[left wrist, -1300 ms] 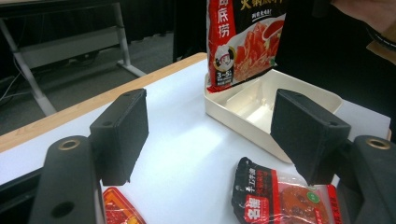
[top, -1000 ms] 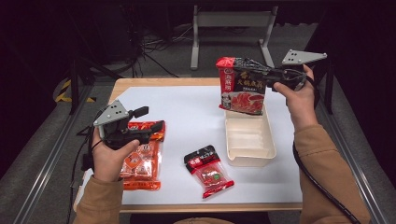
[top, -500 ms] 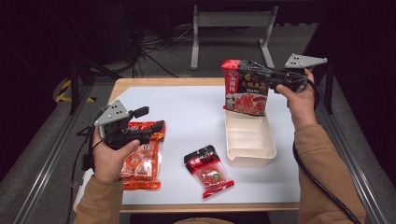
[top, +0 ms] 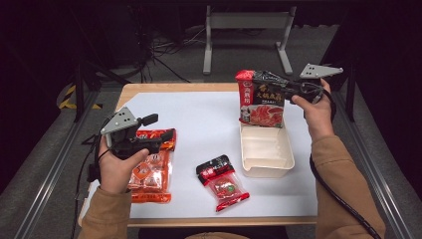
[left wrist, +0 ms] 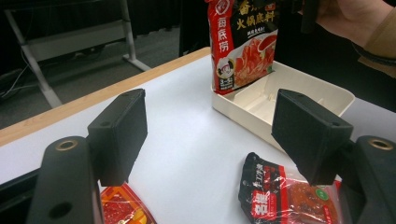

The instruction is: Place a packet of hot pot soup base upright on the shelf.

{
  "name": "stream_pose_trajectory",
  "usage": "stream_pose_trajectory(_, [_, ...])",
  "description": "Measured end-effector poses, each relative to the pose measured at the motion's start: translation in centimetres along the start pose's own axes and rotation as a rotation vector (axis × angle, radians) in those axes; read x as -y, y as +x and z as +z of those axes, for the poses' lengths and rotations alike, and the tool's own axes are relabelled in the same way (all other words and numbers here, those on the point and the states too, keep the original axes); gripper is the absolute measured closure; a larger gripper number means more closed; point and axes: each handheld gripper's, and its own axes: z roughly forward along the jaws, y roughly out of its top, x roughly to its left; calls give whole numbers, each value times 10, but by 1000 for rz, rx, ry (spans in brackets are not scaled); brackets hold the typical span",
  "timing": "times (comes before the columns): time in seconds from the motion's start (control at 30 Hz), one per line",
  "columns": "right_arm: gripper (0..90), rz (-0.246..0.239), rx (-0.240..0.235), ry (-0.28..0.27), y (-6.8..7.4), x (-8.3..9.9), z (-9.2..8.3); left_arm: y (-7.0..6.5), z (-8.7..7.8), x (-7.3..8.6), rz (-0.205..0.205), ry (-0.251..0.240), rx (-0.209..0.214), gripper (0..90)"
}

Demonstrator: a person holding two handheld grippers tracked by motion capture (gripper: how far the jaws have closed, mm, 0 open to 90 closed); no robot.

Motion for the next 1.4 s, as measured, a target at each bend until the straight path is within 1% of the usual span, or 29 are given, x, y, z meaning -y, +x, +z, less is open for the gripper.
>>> stream_pose_trajectory(0.17, [771,-1,-3,8,1,4,2,0,1,1,-2,5,0,271])
stream_pose_trajectory(0.5, [757,13,-5,10,3,12,4,2,0,2,-6,9,-2,266])
stream_pose_trajectory(0.63, [746,16,-14,37,4,19,8,2,0,2,-9,13,-1,264])
stream_pose_trajectory(0.8, [741,32,-14,34,4,26,9,3,1,3,-9,20,0,262])
stream_pose_trajectory(0.87, [738,35,-13,37,4,27,8,4,1,4,-12,26,4,262])
stream_pose_trajectory(0.97, [735,37,-11,51,4,31,6,8,0,6,-21,27,-2,262])
stream_pose_trajectory(1.07, [732,48,-8,57,3,34,5,9,0,7,-23,32,-4,262])
stream_pose_trajectory(1.2, [730,63,1,51,3,39,3,10,1,8,-21,41,-7,261])
stream_pose_trajectory(1.23, [729,72,2,49,2,40,2,9,1,8,-27,41,-6,261])
stream_pose_trajectory(1.27, [727,84,3,48,2,41,2,10,1,8,-22,42,-7,261])
stream_pose_trajectory(1.4, [735,99,23,55,2,44,0,10,2,9,-23,48,-6,261])
